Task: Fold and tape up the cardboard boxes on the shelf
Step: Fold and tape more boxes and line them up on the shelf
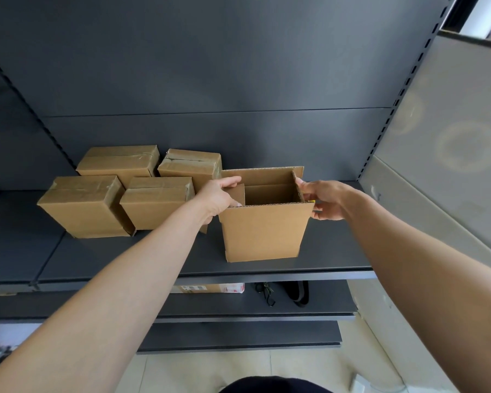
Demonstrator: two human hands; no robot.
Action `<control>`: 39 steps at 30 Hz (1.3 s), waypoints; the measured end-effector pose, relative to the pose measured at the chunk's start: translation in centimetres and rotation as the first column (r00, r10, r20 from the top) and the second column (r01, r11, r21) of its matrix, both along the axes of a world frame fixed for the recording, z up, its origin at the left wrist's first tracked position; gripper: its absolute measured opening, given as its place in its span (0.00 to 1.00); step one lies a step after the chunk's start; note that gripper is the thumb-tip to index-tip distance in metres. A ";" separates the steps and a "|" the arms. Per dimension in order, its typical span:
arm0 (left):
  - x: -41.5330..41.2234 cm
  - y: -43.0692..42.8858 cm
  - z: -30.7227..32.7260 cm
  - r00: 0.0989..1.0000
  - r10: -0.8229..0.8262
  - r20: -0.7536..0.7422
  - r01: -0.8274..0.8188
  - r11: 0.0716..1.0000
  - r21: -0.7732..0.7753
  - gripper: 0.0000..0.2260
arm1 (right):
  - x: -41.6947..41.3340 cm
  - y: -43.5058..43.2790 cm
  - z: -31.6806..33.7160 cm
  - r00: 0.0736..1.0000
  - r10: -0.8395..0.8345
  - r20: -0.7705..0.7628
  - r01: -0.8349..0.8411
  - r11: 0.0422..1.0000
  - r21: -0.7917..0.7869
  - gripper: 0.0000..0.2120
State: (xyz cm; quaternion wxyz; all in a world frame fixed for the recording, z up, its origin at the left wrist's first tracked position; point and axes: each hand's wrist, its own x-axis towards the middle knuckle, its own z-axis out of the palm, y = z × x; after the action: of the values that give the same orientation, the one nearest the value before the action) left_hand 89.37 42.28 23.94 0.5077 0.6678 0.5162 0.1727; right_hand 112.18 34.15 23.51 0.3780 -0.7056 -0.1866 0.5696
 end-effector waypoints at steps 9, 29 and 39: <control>-0.1 0.3 -0.3 1.000 -0.009 0.011 0.009 0.999 0.034 0.29 | -0.7 0.8 -0.5 0.982 0.125 0.140 -0.102 0.983 -0.155 0.18; 0.1 0.5 -1.0 0.995 -0.081 -0.064 0.088 0.988 0.124 0.12 | -0.4 1.3 -0.8 0.980 0.051 0.192 -0.070 0.993 0.094 0.31; 0.0 0.4 -1.9 1.000 -0.023 0.013 0.021 0.994 0.108 0.19 | -0.8 0.4 0.3 0.981 -0.076 -0.177 0.111 0.974 0.197 0.13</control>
State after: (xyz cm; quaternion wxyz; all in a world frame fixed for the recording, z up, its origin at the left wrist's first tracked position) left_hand 89.41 42.63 22.08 0.4763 0.6987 0.4952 0.1996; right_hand 111.36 34.56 23.77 0.4901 -0.6201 -0.1784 0.5860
